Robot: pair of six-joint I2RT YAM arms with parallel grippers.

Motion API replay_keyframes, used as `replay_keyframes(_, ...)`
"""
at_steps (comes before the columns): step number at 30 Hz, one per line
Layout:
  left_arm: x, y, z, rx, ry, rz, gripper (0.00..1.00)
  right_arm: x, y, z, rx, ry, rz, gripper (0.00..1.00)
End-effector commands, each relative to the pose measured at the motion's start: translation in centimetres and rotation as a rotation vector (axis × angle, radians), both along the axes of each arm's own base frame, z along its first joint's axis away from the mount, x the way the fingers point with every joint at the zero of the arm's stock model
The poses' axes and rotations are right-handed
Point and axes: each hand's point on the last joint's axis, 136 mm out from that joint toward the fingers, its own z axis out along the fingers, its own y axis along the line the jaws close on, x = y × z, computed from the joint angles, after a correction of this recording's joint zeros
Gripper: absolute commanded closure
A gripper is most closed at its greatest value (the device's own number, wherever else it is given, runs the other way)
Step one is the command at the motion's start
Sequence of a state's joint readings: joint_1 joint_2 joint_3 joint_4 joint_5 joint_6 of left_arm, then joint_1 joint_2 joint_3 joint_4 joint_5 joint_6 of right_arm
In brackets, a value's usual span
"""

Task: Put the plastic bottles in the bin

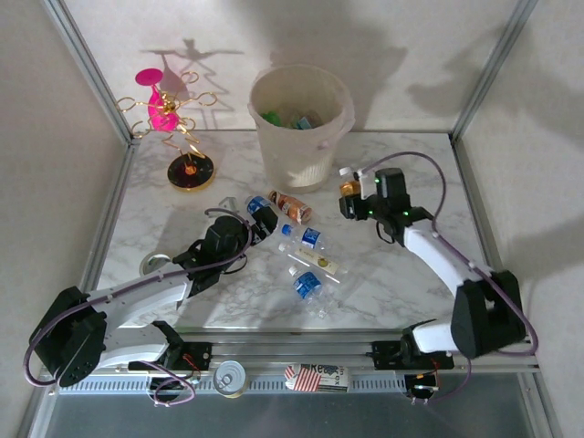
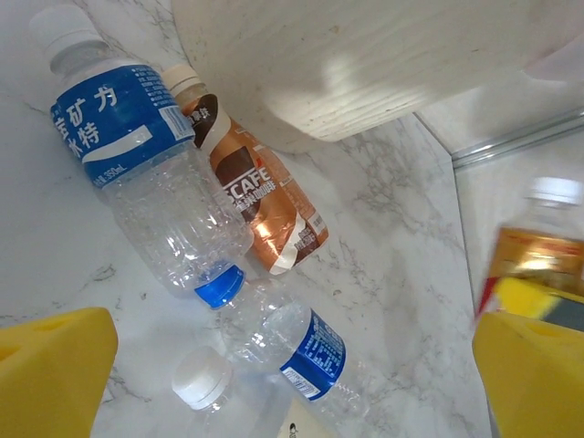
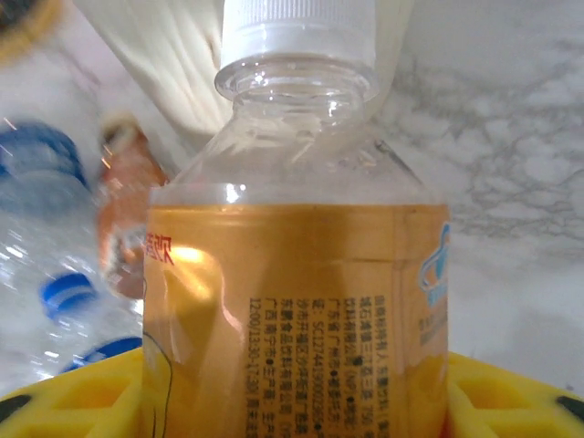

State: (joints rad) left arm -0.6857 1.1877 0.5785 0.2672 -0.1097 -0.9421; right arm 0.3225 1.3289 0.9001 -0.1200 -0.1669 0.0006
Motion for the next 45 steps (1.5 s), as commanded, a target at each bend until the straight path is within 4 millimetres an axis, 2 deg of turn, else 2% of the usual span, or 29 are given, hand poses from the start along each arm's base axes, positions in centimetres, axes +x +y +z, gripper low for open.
replay_keyframes(1,0.0,1.1,0.2,0.004,-0.028,0.036,0.0,-0.8,0.9,5.4,0.211,-0.097,0.055,0.51)
replay_keyframes(6,-0.3,2.0,-0.3,-0.008,-0.03,0.064,0.0,-0.7,1.1,11.2,0.306,-0.179,0.068,0.51)
replay_keyframes(11,-0.8,3.4,-0.9,-0.015,-0.031,0.096,0.01,0.7,2.1,18.2,0.401,-0.31,0.108,0.52)
replay_keyframes(15,-1.3,4.7,-1.0,-0.021,-0.039,0.126,0.0,3.3,3.1,22.1,0.469,-0.359,0.119,0.54)
replay_keyframes(19,-1.9,6.1,-1.1,-0.017,-0.044,0.159,0.0,6.6,4.2,24.2,0.525,-0.382,0.121,0.54)
replay_keyframes(21,-2.2,6.8,-1.1,-0.016,-0.047,0.172,0.0,8.2,5.2,24.8,0.541,-0.379,0.128,0.54)
replay_keyframes(24,-2.7,7.6,-1.2,-0.012,-0.048,0.191,0.0,10.9,6.7,24.6,0.534,-0.365,0.114,0.55)
replay_keyframes(29,-3.6,9.2,-1.5,-0.021,-0.054,0.234,0.0,14.9,9.9,23.0,0.483,-0.314,0.09,0.55)
replay_keyframes(32,-4.1,10.1,-1.5,-0.03,-0.06,0.263,0.0,16.5,11.9,21.7,0.431,-0.285,0.085,0.55)
replay_keyframes(38,-4.7,11.4,-1.1,-0.044,-0.078,0.309,0.0,18.0,14.6,19.4,0.34,-0.255,0.074,0.47)
replay_keyframes(43,-4.9,11.8,-1.1,-0.053,-0.083,0.32,0.01,18.1,15.0,19.3,0.331,-0.257,0.065,0.29)
replay_keyframes(45,-5.0,11.8,-1.1,-0.056,-0.082,0.32,0.0,17.8,15.0,19.9,0.335,-0.268,0.067,0.23)
